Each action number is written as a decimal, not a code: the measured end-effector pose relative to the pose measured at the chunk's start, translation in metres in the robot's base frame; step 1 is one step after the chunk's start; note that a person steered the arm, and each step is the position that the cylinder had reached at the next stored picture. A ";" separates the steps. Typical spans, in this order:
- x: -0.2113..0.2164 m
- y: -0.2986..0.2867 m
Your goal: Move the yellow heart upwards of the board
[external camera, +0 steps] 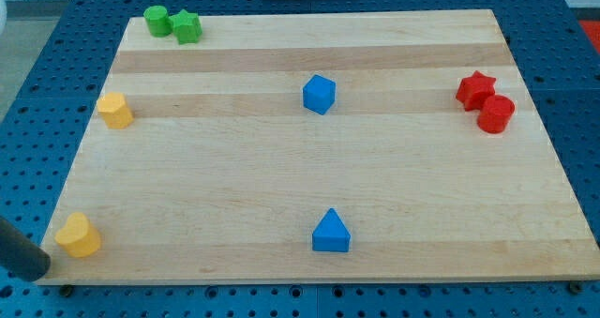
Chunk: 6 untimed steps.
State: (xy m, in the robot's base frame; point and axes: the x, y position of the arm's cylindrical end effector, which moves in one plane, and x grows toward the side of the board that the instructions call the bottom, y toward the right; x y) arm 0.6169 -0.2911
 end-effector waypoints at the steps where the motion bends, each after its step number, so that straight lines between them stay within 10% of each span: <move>1: 0.000 0.023; 6: -0.074 0.019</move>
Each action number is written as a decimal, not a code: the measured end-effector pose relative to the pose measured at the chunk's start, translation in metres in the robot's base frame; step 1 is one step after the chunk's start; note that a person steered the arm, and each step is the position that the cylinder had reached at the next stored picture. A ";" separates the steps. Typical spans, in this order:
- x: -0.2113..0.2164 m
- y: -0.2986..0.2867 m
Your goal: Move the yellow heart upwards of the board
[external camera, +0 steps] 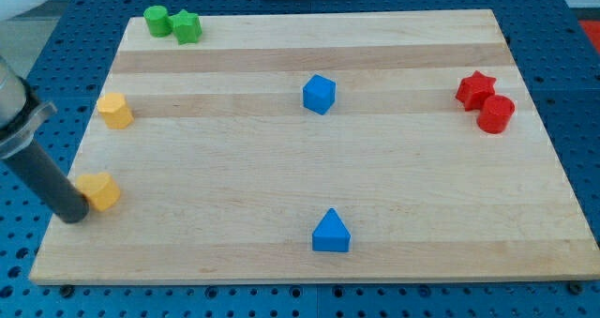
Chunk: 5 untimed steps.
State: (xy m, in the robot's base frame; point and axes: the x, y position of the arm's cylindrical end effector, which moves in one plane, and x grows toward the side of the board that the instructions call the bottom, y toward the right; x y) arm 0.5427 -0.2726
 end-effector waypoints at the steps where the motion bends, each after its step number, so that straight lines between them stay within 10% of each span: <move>1: -0.025 0.001; 5: -0.056 0.083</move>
